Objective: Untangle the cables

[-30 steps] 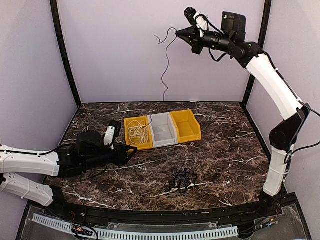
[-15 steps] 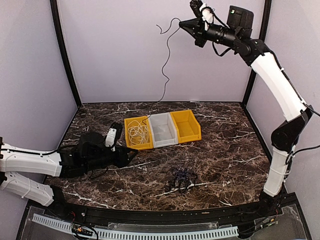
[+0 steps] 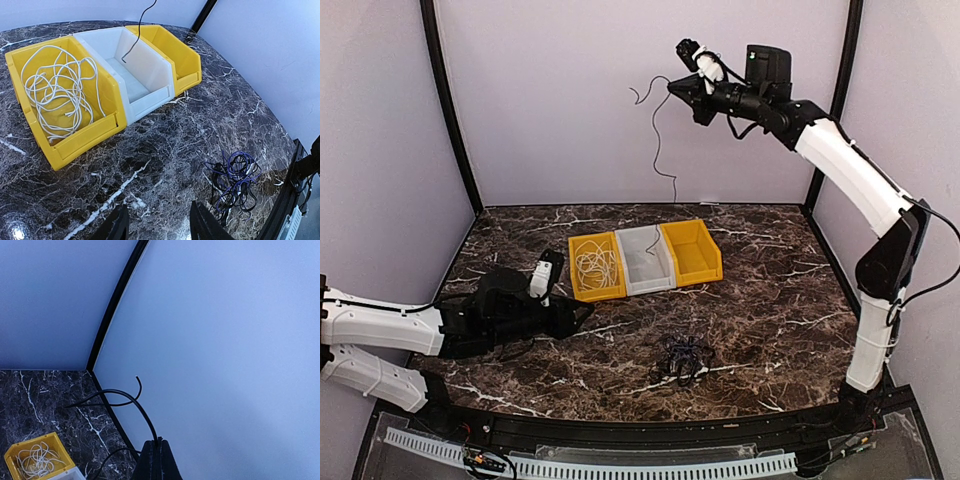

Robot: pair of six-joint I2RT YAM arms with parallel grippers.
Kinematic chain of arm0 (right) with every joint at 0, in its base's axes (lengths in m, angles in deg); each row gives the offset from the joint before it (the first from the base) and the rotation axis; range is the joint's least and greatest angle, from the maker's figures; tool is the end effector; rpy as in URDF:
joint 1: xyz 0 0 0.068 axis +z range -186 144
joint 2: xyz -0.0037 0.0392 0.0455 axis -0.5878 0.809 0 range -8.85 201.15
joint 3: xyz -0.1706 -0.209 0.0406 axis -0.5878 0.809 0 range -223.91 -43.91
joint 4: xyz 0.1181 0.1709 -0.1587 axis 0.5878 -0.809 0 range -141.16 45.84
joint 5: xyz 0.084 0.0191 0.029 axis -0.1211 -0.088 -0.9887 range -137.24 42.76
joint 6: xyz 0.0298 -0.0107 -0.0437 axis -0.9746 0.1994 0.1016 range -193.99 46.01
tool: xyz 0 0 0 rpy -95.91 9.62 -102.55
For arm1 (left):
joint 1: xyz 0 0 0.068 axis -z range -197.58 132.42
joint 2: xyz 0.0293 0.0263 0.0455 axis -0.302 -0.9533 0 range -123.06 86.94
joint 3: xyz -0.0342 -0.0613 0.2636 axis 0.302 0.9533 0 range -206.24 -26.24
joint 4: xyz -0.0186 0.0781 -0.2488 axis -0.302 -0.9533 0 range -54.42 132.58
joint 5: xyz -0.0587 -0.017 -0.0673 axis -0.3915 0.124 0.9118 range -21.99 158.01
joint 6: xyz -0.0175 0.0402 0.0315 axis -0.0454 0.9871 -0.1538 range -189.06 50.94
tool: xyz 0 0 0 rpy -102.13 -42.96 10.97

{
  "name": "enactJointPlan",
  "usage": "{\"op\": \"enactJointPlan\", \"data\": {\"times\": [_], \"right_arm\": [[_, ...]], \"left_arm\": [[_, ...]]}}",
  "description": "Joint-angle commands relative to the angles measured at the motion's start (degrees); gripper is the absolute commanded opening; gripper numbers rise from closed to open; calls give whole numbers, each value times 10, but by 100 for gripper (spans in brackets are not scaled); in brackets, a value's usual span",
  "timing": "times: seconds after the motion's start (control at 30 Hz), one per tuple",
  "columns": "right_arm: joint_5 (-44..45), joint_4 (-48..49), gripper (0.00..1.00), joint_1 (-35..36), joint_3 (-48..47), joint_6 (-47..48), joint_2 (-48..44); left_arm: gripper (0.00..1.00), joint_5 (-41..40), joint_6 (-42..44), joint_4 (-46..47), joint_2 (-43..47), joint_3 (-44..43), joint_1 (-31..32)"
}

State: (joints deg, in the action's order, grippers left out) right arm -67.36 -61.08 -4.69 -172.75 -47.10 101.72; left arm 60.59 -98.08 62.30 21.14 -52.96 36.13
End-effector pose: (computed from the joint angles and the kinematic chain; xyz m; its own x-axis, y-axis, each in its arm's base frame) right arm 0.3644 0.2360 0.4969 0.3714 -0.2710 -0.8880 -0.6882 0.5617 -0.4593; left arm 0.1475 -0.1930 0.2101 -0.5242 -0.0989 -0.8458 0.5407 0.7287 -0.4203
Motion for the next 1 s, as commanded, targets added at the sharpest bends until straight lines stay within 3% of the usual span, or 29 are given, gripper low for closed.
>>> {"op": "enactJointPlan", "data": {"times": [0.0, 0.37, 0.63, 0.97], "right_arm": [[2, 42, 0, -2, 67, -6, -6], [-102, 68, 0, -1, 233, -74, 7], [-161, 22, 0, 4, 230, -104, 57], [-128, 47, 0, 22, 236, -90, -47]], "left_arm": [[44, -1, -5, 19, 8, 11, -4], [44, -6, -5, 23, 11, 24, -4], [44, -8, -7, 31, 9, 31, -4], [44, -9, 4, 30, 5, 28, -4]]}}
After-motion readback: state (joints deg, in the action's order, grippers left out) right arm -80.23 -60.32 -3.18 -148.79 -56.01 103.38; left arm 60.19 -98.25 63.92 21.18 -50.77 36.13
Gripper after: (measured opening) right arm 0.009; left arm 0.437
